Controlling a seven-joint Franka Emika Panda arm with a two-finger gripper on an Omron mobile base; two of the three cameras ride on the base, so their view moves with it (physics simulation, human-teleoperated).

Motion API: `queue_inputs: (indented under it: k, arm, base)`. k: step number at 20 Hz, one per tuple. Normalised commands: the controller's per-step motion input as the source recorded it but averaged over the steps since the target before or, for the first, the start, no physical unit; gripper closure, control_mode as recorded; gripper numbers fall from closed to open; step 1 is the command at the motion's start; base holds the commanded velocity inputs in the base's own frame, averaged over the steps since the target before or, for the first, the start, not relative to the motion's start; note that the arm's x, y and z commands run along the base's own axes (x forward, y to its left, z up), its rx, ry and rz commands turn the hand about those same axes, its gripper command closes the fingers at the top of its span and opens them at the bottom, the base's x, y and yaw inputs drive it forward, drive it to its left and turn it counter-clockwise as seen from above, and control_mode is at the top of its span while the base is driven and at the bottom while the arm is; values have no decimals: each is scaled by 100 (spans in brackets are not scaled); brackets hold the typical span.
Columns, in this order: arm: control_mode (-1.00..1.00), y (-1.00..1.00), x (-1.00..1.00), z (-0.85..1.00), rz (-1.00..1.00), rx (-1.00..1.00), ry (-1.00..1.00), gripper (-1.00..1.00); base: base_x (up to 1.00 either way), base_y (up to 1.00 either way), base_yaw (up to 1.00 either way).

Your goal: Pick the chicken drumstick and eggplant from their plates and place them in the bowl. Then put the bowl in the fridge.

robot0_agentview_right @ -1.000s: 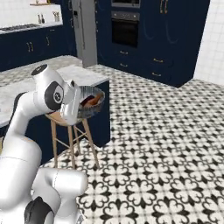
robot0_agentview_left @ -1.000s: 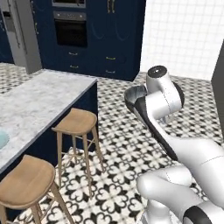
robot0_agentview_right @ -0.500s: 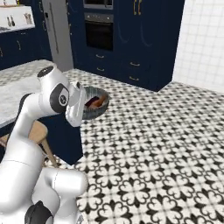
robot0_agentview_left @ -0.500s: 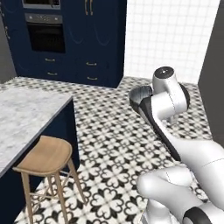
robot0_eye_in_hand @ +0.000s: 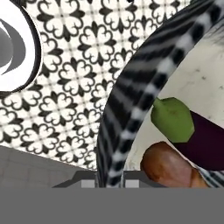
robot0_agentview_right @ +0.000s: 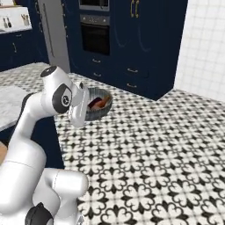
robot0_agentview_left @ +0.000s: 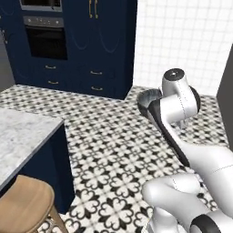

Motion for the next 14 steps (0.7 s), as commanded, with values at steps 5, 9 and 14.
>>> queue_inputs:
  k: [5,9,14]
  arm:
    - [100,0,0,0,0,0,0,100]
    - [100,0,0,0,0,0,0,100]
    - [100,0,0,0,0,0,0,100]
  base:
    - [100,-92,45]
    - [100,-100,37]
    - [100,-100,41]
